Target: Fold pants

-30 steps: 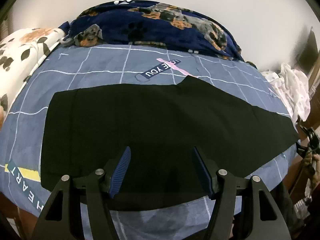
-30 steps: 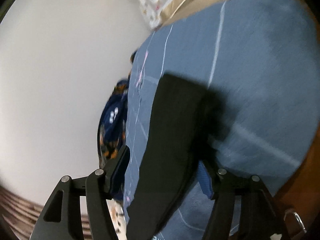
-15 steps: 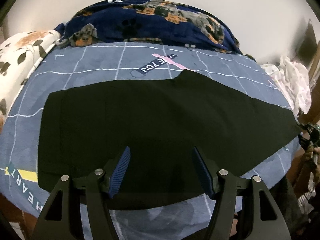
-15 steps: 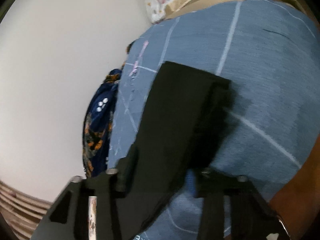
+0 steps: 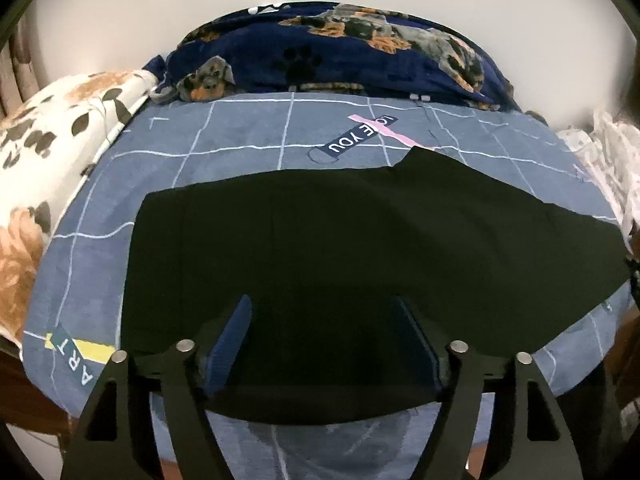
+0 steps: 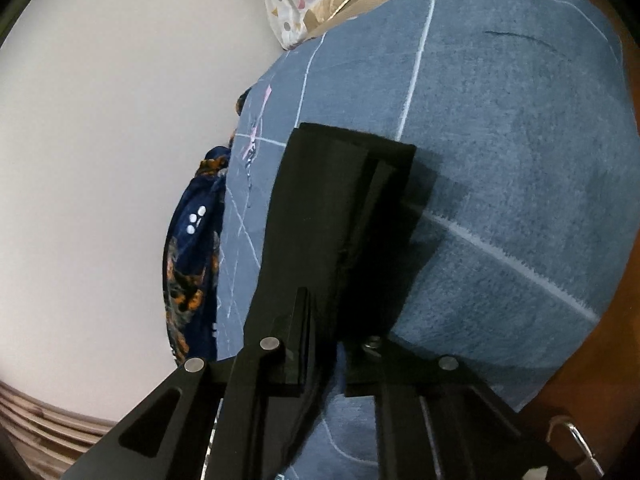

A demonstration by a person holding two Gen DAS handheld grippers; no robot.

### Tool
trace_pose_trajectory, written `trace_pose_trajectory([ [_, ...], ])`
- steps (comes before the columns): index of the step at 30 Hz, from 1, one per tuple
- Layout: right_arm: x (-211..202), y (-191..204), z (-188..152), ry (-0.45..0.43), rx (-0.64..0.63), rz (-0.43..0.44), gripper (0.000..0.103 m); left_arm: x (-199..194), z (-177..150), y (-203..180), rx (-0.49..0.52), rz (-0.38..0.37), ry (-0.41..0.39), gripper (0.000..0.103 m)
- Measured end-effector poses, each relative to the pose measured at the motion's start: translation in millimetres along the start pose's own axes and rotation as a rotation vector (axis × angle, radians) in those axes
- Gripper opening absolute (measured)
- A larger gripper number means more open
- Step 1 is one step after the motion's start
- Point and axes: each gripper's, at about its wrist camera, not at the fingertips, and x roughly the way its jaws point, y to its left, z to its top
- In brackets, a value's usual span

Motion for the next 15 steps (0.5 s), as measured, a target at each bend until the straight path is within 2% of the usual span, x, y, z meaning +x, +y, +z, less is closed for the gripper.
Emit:
trace_pose_trajectory([
  [3,0.5,1.9,0.5,-0.005,0.004,0.015,0.020,0.5,-0.4,-2.2,0.014,0.018,0.001,0.079],
  [10,3.4,5.7,1.3,-0.010,-0.002,0.004,0.020,4.6,0.1,-6.9,0.040,0.052,0.020,0.079],
  [13,4.2,5.4,1.2,-0.011,-0.005,-0.007,0.014,5.5,-0.2,-7.0,0.041,0.058,0.026,0.079],
  [15,5.9,6.9,2.0,-0.012,-0.028,-0.045,0.005,5.6,-0.2,-6.6,0.043,0.062,0.024,0.079],
])
